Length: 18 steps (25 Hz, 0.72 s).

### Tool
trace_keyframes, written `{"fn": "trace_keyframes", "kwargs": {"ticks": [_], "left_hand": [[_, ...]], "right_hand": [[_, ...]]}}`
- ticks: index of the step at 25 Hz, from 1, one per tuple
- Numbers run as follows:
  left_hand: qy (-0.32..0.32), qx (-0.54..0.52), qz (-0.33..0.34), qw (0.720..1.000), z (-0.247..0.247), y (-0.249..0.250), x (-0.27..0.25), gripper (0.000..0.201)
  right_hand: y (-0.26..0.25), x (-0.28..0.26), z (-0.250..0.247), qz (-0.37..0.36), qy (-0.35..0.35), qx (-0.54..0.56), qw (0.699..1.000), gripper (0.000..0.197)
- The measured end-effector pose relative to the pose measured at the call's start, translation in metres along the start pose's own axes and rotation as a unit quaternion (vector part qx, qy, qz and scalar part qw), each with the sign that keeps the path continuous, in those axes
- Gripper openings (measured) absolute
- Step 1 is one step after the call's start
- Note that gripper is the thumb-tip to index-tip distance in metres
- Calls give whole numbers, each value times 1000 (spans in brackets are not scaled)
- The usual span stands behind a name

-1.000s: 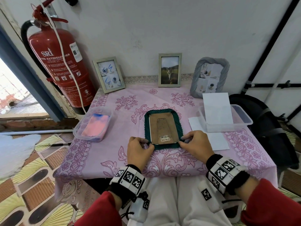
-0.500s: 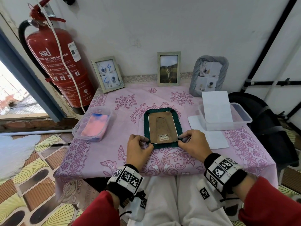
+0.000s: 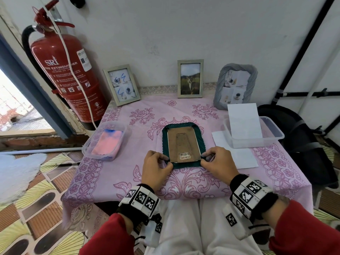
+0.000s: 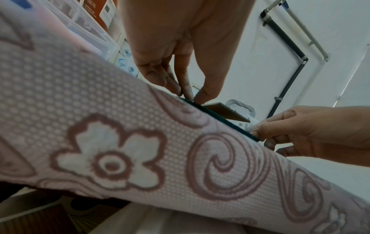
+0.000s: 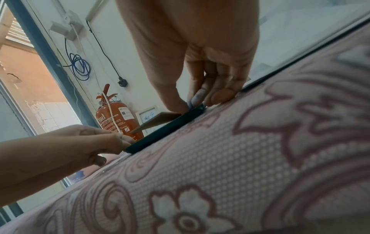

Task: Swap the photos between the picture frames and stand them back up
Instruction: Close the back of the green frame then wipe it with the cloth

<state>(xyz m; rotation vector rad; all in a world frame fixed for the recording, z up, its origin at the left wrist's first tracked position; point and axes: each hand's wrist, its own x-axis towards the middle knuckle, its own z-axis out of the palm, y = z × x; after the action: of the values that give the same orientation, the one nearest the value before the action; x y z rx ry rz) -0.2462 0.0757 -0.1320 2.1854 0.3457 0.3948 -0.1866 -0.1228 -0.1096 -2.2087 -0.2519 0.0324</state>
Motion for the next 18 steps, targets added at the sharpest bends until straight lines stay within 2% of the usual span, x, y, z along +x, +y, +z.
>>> {"fn": "trace_keyframes", "kwargs": {"ticks": [3, 6, 10, 18], "left_hand": [[-14, 14, -8, 1000, -2, 0, 1, 9], [-10, 13, -23, 1000, -3, -1, 1, 10], [-4, 16, -35, 999, -1, 0, 2, 13], [-3, 34, -32, 999, -1, 1, 4, 17]], "right_hand": [[0, 3, -5, -30, -25, -25, 999, 10], [-1, 6, -5, -61, -43, -32, 997, 22], [-2, 8, -2, -72, -36, -16, 997, 33], [-3, 7, 2, -111, -33, -20, 993, 35]]}}
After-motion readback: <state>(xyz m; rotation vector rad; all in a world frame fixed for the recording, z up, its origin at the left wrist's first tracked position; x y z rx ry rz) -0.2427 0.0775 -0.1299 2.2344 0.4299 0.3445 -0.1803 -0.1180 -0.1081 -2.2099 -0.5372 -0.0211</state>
